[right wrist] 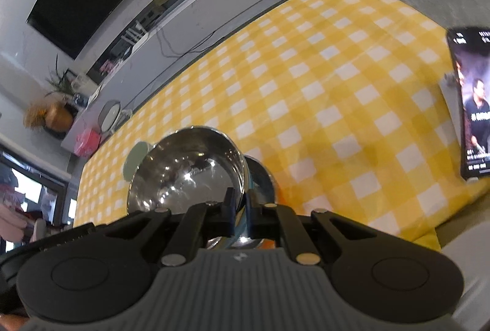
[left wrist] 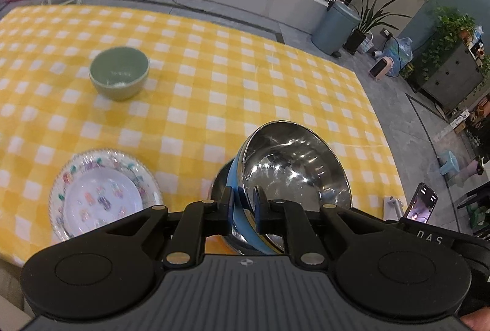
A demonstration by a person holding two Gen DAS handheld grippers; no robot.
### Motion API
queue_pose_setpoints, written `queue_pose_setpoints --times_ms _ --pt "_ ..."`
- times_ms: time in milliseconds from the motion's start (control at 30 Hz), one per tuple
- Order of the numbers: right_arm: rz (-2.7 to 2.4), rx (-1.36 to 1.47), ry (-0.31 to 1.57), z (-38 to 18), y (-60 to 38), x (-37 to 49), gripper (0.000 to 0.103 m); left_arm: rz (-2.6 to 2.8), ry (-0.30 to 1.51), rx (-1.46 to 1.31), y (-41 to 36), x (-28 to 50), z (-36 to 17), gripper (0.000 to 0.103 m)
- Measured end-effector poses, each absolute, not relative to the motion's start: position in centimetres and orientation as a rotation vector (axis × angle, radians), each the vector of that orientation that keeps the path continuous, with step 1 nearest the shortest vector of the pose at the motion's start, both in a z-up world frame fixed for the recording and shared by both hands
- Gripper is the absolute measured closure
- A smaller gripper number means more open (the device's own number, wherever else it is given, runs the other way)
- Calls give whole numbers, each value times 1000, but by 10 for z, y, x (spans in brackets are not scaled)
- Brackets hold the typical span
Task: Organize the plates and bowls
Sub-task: 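Carry the blue bowl with both tools and lower it into the orange bowl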
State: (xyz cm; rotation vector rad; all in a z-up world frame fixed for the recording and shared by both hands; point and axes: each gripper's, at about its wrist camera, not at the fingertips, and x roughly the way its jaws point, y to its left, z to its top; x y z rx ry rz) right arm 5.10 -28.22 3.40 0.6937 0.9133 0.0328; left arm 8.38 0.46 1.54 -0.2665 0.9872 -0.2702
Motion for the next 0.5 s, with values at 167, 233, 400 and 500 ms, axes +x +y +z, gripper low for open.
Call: queue_pose_setpoints --times_ms 167,233,400,500 --pt "15 691 920 26 -286 52 100 -266 1027 -274 -2 86 5 89" --pt "8 682 928 23 -286 54 100 -264 1039 -277 -2 85 0 88" --pt "20 677 935 17 -284 58 103 -258 1040 -268 -1 89 -2 87" --pt "20 655 939 16 -278 62 103 -266 1049 -263 0 93 -2 87"
